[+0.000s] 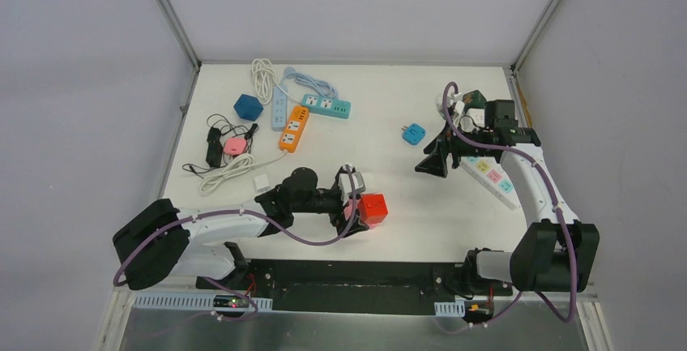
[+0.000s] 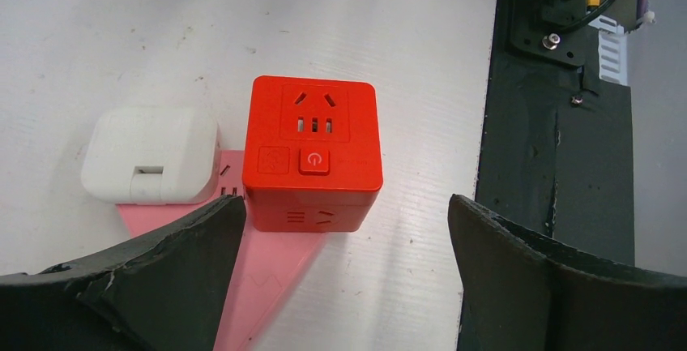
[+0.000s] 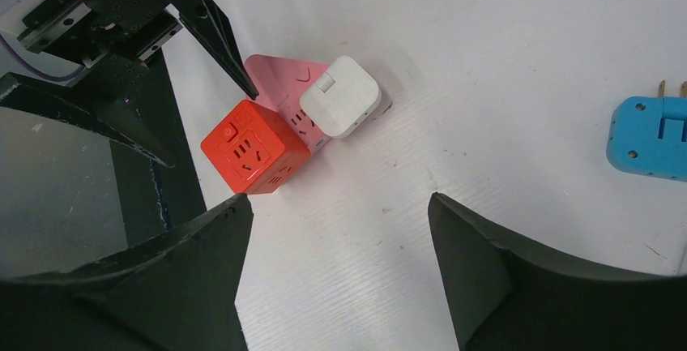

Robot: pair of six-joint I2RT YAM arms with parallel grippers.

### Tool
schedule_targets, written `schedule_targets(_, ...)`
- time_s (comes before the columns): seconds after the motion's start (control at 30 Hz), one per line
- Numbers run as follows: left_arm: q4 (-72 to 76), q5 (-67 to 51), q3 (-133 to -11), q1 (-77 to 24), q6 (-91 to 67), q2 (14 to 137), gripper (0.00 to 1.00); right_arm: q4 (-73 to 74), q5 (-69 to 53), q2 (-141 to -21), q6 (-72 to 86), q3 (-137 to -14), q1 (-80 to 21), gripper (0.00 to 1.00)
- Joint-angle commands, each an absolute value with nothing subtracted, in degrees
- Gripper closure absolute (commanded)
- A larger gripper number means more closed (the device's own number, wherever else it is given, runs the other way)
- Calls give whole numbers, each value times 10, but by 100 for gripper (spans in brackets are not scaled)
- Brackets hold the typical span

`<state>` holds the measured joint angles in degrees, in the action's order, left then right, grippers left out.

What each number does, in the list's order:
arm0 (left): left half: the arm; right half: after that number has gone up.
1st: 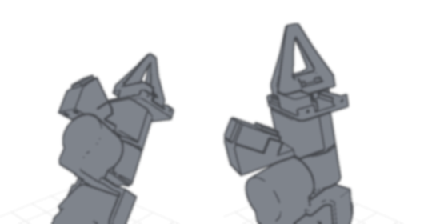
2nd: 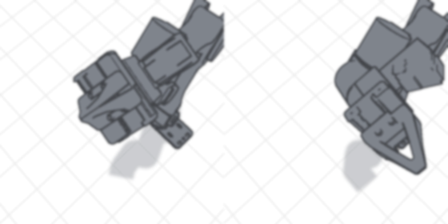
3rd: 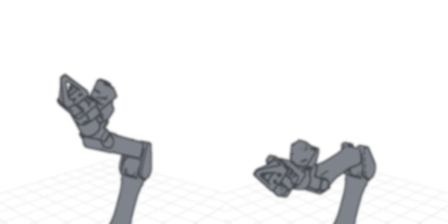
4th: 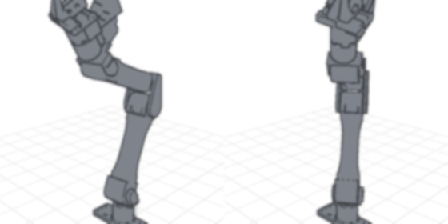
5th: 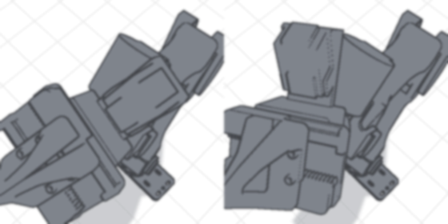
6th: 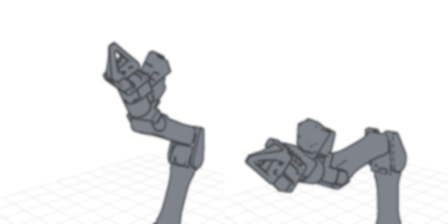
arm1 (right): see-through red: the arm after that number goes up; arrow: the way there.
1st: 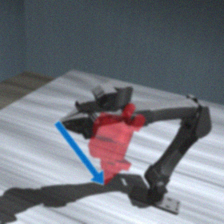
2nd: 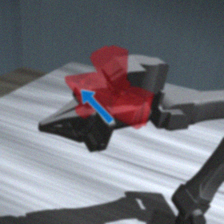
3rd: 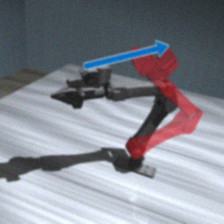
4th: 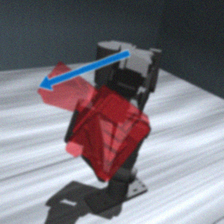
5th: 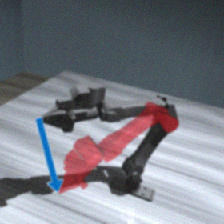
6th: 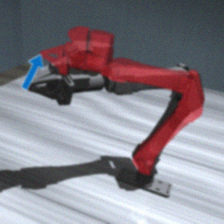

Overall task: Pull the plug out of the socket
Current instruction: Remove the plug from the socket.

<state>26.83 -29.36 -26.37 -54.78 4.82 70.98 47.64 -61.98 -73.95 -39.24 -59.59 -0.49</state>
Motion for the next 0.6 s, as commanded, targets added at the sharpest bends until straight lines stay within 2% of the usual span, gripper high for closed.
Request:
schedule_targets(0.0, 256, -264, -260, -553, 6, 674, 1, 476, -635, -742, -412, -621, -2, 17)
schedule_targets(0.23, 209, -174, -269, -552, -96, 620, 1, 479, -635, -742, -413, -621, -2, 17)
schedule_targets(0.37, 140, -86, -307, -552, -222, 608, 1, 481, -636, -743, -413, -623, -1, 17)
schedule_targets(0.5, 66, -71, -358, -556, -336, 626, 1, 481, -637, -743, -414, -623, -2, 17)
schedule_targets(0.57, -4, -14, -397, -586, -356, 634, 1, 482, -638, -743, -415, -623, -2, 17)
